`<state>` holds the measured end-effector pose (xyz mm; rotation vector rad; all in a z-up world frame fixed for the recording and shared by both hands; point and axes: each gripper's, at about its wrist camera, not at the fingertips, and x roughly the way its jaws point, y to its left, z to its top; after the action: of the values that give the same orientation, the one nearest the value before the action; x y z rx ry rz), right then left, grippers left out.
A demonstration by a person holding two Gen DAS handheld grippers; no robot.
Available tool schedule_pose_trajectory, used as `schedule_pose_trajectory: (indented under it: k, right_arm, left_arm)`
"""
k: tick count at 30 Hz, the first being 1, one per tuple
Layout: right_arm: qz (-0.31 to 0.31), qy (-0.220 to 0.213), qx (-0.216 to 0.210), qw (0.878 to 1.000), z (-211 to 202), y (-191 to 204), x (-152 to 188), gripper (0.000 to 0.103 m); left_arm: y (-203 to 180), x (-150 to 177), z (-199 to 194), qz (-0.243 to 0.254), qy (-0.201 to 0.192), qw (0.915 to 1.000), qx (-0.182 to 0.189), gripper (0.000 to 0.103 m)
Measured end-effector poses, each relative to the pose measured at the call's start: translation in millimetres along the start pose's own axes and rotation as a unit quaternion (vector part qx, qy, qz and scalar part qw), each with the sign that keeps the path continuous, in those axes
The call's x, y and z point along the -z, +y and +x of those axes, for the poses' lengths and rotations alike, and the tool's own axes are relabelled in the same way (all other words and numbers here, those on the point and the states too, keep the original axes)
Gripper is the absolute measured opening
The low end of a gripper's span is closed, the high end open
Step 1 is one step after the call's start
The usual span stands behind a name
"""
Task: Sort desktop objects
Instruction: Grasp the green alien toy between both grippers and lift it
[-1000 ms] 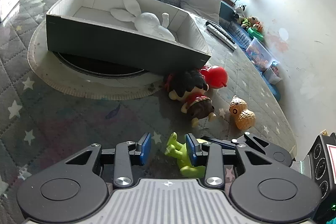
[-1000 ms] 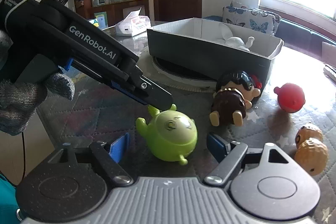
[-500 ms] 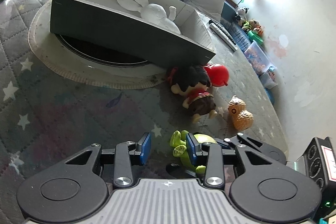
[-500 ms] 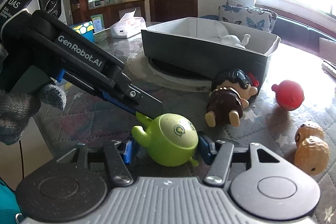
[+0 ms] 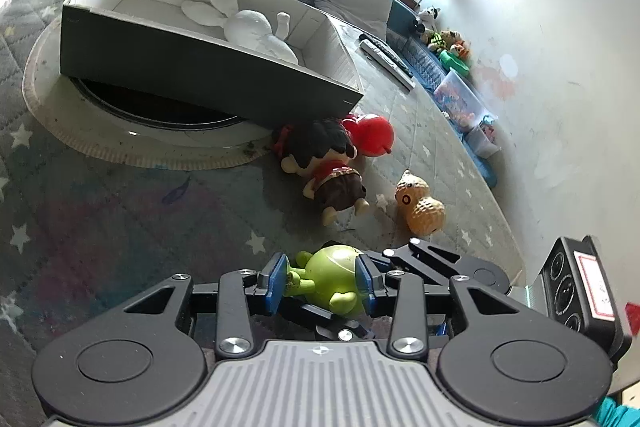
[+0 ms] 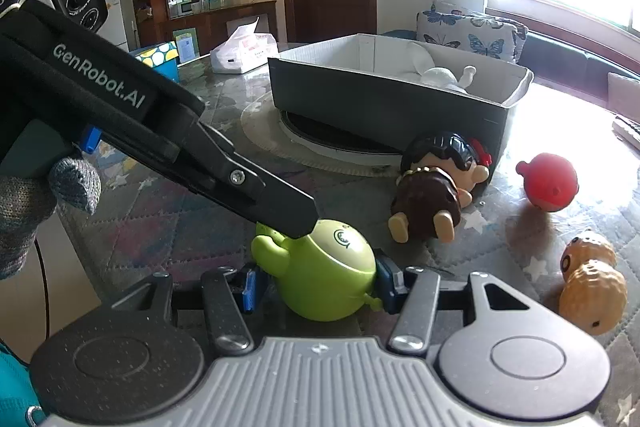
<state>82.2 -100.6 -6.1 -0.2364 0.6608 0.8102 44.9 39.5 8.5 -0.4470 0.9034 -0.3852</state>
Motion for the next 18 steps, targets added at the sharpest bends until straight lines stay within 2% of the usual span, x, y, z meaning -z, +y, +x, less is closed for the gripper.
schedule_pose_trajectory:
  k: [5, 11, 15, 18]
  right_arm:
    - [-0.008, 0.002, 0.005, 1.0, 1, 2, -1, 0.054]
    - [-0.012, 0.002, 0.006, 1.0, 1, 2, 0, 0.054]
    - [-0.013, 0.003, 0.007, 1.0, 0, 3, 0, 0.054]
    - [-0.015, 0.004, 0.005, 1.0, 0, 2, 0, 0.054]
  left_arm:
    - [-14, 2, 1, 0.046, 0.0, 0.9987, -0.021, 0.044]
    - [-34, 4, 3, 0.13, -0.002, 0.9902, -0.05, 0.045]
    - [-26, 0, 1, 0.108, -0.004, 0.9936, -0.033, 0.045]
    - [-26, 1, 0, 0.114, -0.003, 0.9929, -0.034, 0.045]
